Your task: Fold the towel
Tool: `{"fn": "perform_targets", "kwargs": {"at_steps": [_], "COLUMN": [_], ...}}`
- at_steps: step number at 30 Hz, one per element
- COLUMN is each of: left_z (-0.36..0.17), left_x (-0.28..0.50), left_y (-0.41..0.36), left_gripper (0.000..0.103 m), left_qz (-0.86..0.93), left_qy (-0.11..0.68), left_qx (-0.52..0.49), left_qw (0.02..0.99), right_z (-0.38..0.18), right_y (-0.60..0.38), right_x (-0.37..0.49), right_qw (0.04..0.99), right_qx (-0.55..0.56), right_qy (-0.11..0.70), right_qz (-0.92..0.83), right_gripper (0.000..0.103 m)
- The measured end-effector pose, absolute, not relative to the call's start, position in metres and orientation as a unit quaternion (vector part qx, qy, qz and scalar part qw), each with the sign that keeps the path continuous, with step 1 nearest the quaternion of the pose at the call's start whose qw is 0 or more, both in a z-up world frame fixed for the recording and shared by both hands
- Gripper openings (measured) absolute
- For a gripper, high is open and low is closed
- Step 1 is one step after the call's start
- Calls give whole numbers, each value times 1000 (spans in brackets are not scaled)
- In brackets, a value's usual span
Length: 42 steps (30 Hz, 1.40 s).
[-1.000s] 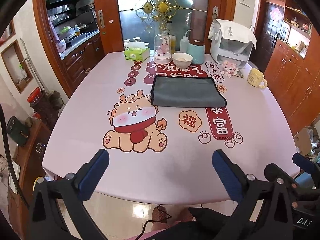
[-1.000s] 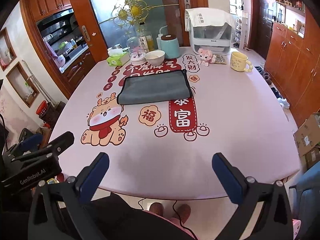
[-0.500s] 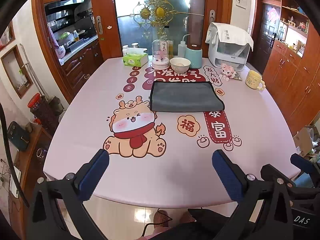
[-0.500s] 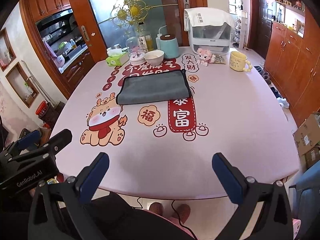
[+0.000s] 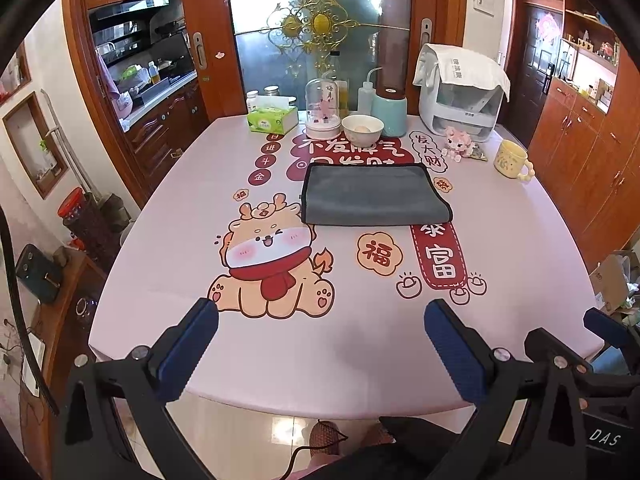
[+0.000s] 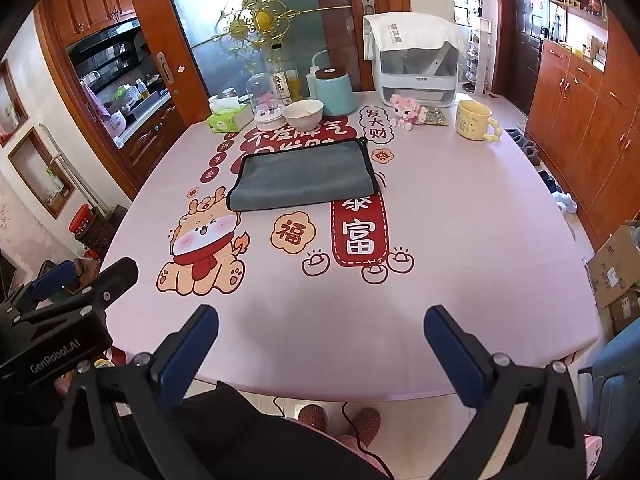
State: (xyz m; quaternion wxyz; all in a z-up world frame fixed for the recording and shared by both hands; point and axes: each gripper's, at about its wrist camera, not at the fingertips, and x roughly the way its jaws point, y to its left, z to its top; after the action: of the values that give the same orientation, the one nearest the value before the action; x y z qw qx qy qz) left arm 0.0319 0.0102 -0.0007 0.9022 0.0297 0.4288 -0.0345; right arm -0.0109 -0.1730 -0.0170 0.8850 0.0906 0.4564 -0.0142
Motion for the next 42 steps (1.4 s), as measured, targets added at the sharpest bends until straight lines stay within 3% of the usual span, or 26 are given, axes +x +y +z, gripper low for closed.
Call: {"fn": "perform_targets", "kwargs": {"at_steps": [42], "left_z": [-9], "left_x": [35], "left_y": [14], "left_gripper": [102], "left_qz": [-33], "left_qy": [440], "left_qx": [28], "left_qw": [897], "right_z": [-29], "right_y": [-174], "right_x": [-6], "right_qw": [878], "right_qx": [91], "right_qy": [469], "right_qz": [-15], "right_gripper": [103]}}
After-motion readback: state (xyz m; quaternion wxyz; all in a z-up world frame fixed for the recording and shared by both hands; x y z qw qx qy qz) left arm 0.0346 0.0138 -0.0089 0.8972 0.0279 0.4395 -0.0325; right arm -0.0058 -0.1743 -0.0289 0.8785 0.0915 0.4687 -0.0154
